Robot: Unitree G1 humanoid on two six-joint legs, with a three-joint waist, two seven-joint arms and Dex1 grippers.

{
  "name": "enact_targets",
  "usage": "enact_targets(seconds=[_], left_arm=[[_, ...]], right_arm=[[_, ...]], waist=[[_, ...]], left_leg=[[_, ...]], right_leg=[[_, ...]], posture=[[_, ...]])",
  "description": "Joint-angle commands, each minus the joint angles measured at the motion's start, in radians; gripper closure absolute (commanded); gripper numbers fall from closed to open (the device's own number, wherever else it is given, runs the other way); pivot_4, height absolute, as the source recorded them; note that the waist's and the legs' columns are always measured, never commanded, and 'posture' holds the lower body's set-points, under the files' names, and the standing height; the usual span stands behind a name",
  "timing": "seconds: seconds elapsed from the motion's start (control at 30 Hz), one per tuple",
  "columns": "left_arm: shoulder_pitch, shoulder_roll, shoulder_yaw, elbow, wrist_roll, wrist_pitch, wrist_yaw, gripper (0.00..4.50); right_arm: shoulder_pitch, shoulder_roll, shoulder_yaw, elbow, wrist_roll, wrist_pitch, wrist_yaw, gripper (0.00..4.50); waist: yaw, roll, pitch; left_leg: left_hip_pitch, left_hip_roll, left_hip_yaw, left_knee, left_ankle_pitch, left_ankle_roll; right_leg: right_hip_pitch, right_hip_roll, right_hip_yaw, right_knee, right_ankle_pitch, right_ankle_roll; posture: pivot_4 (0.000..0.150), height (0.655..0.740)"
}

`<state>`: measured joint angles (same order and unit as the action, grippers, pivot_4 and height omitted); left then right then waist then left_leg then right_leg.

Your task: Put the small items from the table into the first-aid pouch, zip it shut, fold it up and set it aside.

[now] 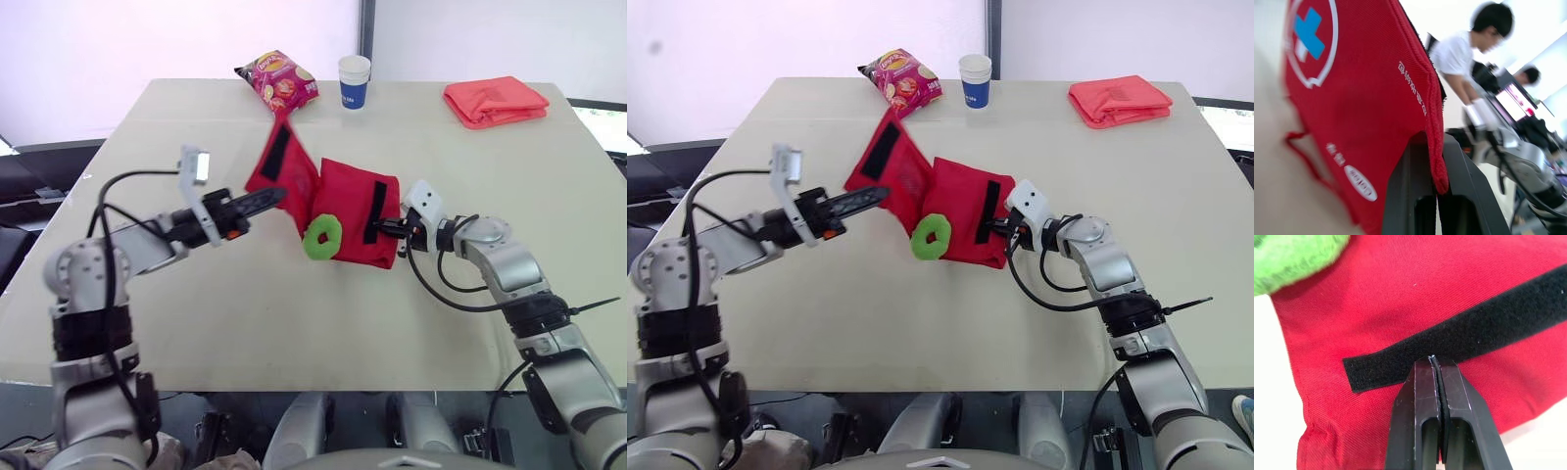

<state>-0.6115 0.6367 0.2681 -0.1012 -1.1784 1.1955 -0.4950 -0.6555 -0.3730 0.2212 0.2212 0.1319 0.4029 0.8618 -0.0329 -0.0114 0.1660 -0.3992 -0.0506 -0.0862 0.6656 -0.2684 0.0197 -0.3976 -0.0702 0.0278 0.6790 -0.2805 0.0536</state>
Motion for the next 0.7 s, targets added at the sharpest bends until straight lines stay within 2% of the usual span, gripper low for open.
enact_targets(seconds=[0.03,0.17,0.33,0.43,0.7], left_arm=[[-0.06,0.014,-0.097,-0.097,0.036,0.005,-0.051,4.48],[-0.093,0.07,-0.288,-0.142,0.202,-0.05,-0.146,4.48],[-0.117,0.073,-0.535,-0.078,0.46,-0.164,-0.204,4.48],[-0.126,0.048,-0.607,-0.038,0.56,-0.24,-0.246,4.48],[-0.181,-0.087,-0.673,0.072,0.69,-0.336,-0.334,4.48]], right_arm=[[-0.009,0.015,0.004,0.005,-0.005,-0.002,-0.008,4.5],[-0.01,0.026,-0.001,0.001,-0.007,-0.002,-0.013,4.5],[-0.005,0.042,-0.016,-0.026,0.005,-0.003,-0.026,4.5],[0.006,0.046,-0.022,-0.057,0.015,0.005,-0.028,4.5],[0.032,0.059,-0.021,-0.104,0.021,0.019,-0.03,4.5]], waist=[[-0.01,0.0,0.0],[-0.013,0.0,0.0],[-0.006,0.0,0.0],[-0.005,0.0,0.0],[-0.001,0.0,0.0]], left_leg=[[0.0,0.0,0.0,0.0,0.0,0.0],[0.001,0.0,0.001,-0.001,0.0,-0.001],[0.001,0.0,0.001,0.0,0.0,-0.001],[0.0,0.0,0.001,-0.001,0.0,-0.001],[0.0,0.0,0.0,0.0,0.001,0.0]], right_leg=[[0.0,0.0,0.0,0.0,0.0,0.0],[0.0,0.002,0.001,0.0,0.0,0.0],[0.0,0.006,0.001,0.0,0.0,0.0],[0.0,0.006,0.001,0.0,0.0,0.0],[0.0,0.006,0.0,0.0,0.0,0.0]], posture=[[0.15,0.74],[0.15,0.74],[0.15,0.74],[0.15,0.74],[0.15,0.74]])
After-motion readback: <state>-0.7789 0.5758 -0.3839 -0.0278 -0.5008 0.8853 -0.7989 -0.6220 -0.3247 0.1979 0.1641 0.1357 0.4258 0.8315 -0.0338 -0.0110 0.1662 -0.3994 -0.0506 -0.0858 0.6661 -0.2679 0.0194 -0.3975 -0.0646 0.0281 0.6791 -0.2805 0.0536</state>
